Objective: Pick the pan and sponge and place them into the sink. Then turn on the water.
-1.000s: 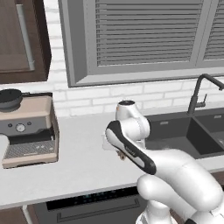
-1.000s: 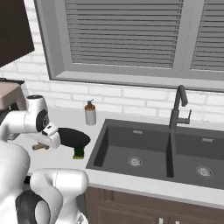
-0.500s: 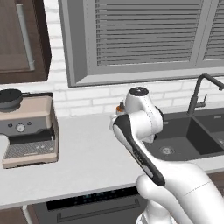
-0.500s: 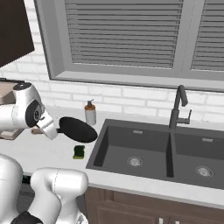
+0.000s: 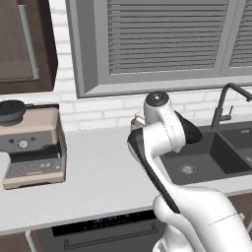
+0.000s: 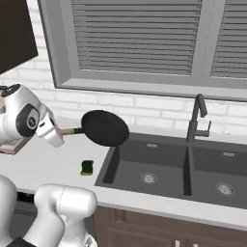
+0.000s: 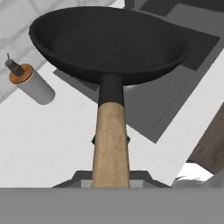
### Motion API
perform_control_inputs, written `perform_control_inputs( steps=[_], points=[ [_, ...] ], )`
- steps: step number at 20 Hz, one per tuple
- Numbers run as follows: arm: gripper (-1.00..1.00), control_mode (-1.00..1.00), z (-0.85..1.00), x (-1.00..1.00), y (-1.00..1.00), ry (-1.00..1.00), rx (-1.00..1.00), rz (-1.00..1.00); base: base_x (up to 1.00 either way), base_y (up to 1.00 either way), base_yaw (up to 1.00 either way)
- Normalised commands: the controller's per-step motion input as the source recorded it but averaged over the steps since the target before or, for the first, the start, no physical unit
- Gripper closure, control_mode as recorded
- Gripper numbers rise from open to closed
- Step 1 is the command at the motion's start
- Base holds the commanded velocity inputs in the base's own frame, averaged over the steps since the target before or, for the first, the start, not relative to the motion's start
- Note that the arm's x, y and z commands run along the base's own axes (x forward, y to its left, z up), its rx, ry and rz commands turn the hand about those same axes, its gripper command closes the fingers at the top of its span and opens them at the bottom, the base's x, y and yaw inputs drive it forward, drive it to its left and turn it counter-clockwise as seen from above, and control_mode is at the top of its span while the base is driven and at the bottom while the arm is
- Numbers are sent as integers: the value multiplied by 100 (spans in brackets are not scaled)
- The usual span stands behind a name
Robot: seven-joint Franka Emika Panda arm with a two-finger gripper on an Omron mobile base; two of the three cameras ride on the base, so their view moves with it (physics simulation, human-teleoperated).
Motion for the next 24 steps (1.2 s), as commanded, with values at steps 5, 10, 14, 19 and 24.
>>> perform_control_inputs(
  steps=[5, 10, 14, 19, 24],
  points=[
    [100, -100, 26, 50, -78, 4, -3, -37, 0, 0, 0],
    [100, -100, -2, 34, -81, 3, 7, -4, 0, 0, 0],
    [100, -100, -39, 29, -84, 10, 11, 0, 0, 0, 0],
    [100, -100, -56, 39, -47, 3, 5, -5, 0, 0, 0],
    [100, -100, -44, 50, -15, 0, 0, -4, 0, 0, 0]
  ],
)
